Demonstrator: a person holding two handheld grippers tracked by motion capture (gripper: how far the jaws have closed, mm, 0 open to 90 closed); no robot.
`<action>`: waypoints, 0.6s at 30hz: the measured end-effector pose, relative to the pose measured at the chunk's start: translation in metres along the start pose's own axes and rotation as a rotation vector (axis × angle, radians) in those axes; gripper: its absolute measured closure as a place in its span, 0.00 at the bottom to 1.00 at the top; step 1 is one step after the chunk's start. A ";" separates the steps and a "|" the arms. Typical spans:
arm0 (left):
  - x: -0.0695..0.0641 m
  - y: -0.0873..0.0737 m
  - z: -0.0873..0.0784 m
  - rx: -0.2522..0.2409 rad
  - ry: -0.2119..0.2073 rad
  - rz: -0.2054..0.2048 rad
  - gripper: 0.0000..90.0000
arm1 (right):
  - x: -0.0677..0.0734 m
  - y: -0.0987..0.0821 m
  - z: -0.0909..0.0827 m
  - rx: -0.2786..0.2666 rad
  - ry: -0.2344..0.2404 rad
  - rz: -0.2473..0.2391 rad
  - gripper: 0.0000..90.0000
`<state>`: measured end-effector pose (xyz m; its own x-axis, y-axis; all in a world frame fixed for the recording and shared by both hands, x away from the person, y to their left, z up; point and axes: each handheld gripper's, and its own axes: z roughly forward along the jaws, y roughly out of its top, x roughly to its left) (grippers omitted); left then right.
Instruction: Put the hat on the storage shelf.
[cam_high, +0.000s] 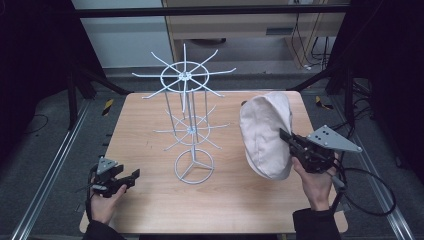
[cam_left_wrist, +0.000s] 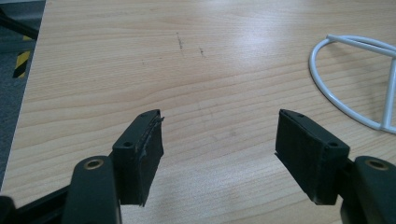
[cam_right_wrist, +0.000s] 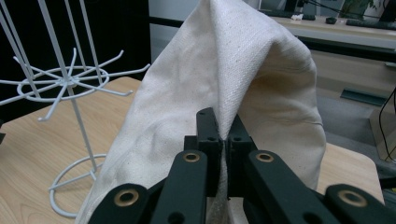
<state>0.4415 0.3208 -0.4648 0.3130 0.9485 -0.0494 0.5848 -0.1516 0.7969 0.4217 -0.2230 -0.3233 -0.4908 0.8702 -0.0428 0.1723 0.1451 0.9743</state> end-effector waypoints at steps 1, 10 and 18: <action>0.000 0.000 0.000 0.000 0.000 0.000 0.35 | 0.001 0.001 0.000 -0.002 0.001 -0.003 0.98; 0.001 0.000 0.000 -0.003 0.002 -0.007 0.35 | 0.013 0.014 -0.002 -0.054 0.010 -0.043 0.98; 0.001 0.000 0.000 -0.002 0.006 -0.004 0.35 | 0.018 0.028 -0.013 -0.113 0.017 -0.067 0.98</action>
<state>0.4416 0.3219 -0.4644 0.3065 0.9506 -0.0491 0.5843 -0.1472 0.7981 0.4068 -0.2097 -0.2935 -0.5127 0.8519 -0.1062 0.0419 0.1484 0.9880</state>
